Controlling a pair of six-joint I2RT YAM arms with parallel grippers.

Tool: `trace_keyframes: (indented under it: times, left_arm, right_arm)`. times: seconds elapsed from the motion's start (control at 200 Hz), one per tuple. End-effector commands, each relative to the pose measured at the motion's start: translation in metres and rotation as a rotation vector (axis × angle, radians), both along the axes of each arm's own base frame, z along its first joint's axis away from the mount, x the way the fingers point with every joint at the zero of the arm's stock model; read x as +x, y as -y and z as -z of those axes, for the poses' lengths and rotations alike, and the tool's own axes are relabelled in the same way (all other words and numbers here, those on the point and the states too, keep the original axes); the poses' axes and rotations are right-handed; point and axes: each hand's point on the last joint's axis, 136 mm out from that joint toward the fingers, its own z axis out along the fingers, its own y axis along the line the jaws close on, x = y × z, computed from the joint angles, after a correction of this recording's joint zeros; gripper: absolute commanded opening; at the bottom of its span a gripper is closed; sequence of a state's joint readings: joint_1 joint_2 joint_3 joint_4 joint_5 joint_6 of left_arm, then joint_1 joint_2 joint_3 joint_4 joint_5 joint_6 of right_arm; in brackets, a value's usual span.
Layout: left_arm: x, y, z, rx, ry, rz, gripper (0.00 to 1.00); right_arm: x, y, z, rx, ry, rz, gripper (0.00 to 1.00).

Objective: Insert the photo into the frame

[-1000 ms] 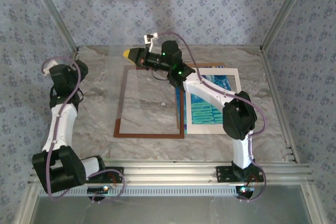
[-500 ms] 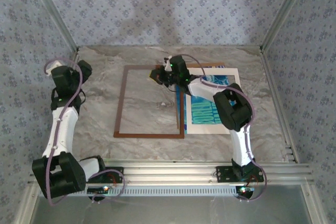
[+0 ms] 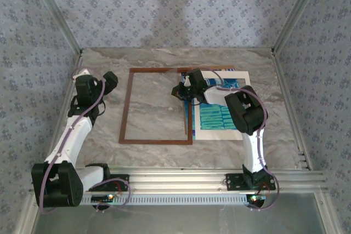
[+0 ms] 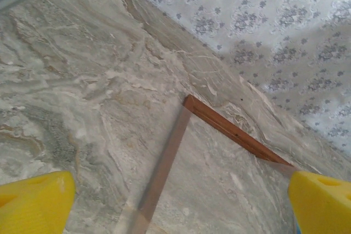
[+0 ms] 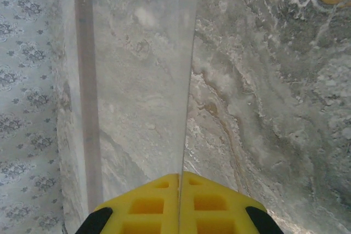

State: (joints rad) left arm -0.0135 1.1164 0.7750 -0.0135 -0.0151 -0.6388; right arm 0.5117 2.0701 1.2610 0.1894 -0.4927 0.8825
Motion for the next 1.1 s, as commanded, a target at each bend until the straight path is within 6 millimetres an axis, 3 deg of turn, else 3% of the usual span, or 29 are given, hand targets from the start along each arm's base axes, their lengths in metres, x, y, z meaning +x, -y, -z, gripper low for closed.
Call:
trace_keyframes:
  times: [0.0,0.445,0.77,1.094]
  left_arm:
    - [0.005,0.008,-0.003,0.013,0.024,0.034,0.99]
    - [0.010,0.013,0.008,0.023,0.001,0.059,0.99]
    - [0.011,0.013,0.013,0.026,-0.005,0.062,0.99]
    - [0.012,0.018,0.023,0.021,-0.031,0.090,0.99]
  right_arm:
    - [0.004,0.004,-0.010,-0.002,0.045,-0.003,0.00]
    - [0.005,-0.007,-0.062,0.100,0.161,-0.008,0.00]
    - [0.017,-0.014,-0.060,0.103,0.180,0.009,0.00]
    - [0.019,-0.010,-0.044,0.071,0.165,0.014,0.00]
